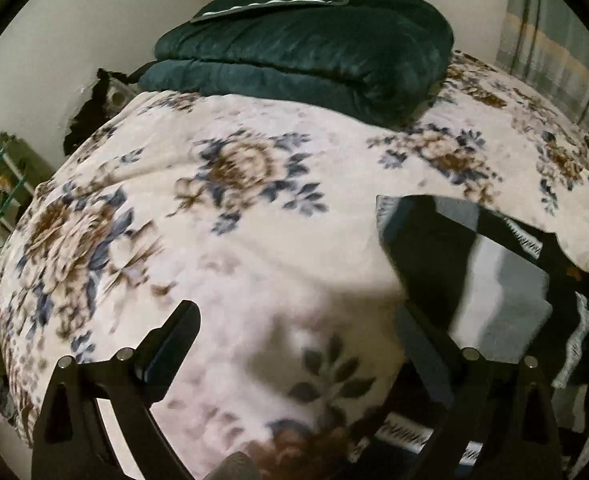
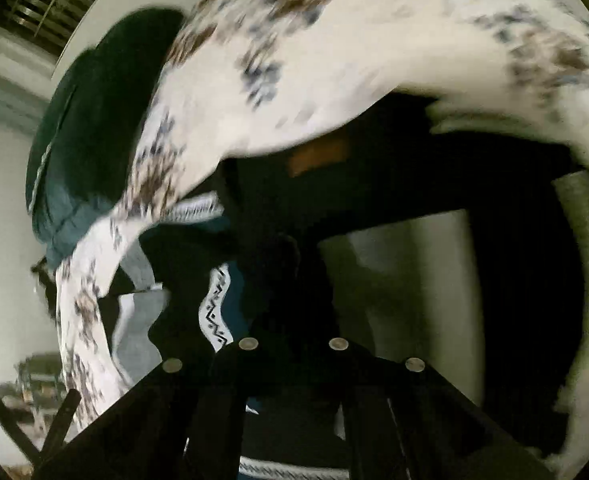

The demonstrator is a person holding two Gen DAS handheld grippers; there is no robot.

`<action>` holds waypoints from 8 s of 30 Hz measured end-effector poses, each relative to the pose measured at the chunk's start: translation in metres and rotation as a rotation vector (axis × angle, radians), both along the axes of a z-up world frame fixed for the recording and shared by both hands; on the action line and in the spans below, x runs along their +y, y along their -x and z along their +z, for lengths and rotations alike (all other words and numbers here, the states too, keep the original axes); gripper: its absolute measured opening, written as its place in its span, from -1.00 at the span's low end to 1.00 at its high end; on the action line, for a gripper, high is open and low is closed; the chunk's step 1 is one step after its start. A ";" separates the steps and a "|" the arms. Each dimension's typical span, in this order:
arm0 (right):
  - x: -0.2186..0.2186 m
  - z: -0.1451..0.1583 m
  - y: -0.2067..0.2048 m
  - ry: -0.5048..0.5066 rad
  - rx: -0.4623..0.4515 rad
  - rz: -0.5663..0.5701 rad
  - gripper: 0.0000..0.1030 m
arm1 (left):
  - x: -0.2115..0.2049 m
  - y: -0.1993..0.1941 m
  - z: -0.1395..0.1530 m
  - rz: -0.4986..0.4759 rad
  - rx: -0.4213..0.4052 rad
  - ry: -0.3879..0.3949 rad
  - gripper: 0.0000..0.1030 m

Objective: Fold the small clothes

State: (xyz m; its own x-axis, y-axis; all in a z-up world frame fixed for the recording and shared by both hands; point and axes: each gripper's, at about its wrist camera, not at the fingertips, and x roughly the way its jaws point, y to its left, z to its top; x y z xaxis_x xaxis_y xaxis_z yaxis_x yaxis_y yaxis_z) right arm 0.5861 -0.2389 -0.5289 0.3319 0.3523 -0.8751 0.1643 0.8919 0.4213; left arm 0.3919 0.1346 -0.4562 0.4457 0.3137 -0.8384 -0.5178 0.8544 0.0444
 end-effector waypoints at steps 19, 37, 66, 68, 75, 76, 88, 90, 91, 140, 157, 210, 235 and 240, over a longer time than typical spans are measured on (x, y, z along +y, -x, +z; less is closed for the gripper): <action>-0.129 -0.025 -0.001 0.241 0.163 -0.182 -0.39 | -0.052 -0.111 -0.039 -0.281 0.096 0.046 0.93; -0.091 -0.103 0.069 -0.425 0.306 -0.506 -0.12 | -0.039 -0.078 -0.089 -0.059 0.020 0.723 -0.78; -0.086 -0.019 0.075 0.118 0.219 -0.159 0.50 | -0.076 -0.054 -0.021 -0.393 0.027 0.136 0.04; -0.087 -0.008 0.083 0.172 0.189 -0.132 0.77 | -0.082 -0.055 -0.015 -0.414 -0.001 0.121 0.72; -0.103 0.026 0.109 0.262 0.122 -0.123 1.00 | -0.122 -0.044 0.002 -0.448 0.017 0.035 1.00; -0.105 0.029 0.113 0.261 0.117 -0.124 1.00 | -0.131 -0.036 0.006 -0.450 0.024 0.021 1.00; -0.231 0.027 0.215 0.187 0.275 0.018 0.82 | -0.315 0.140 0.003 -0.594 0.245 0.071 1.00; -0.255 0.020 0.237 0.177 0.326 0.072 0.72 | -0.341 0.173 -0.019 -0.570 0.337 0.144 1.00; -0.262 0.015 0.246 0.160 0.342 0.099 0.61 | -0.349 0.185 -0.029 -0.551 0.374 0.162 1.00; -0.236 -0.077 0.504 -0.127 0.523 -0.236 -0.82 | -0.034 0.284 -0.077 0.067 0.033 0.545 -0.84; -0.220 -0.058 0.466 -0.012 0.539 -0.005 0.54 | -0.071 0.287 -0.060 -0.041 0.226 0.180 0.34; -0.234 -0.069 -0.059 -0.386 0.309 0.064 -0.88 | -0.391 0.248 0.010 -0.399 0.181 0.301 -0.92; 0.239 0.032 -0.128 0.188 0.240 0.404 -0.88 | -0.045 0.301 -0.041 0.011 0.034 0.654 -0.92; 0.285 -0.018 -0.122 0.204 0.314 0.366 -0.85 | -0.017 0.309 -0.082 0.012 0.141 0.707 -0.85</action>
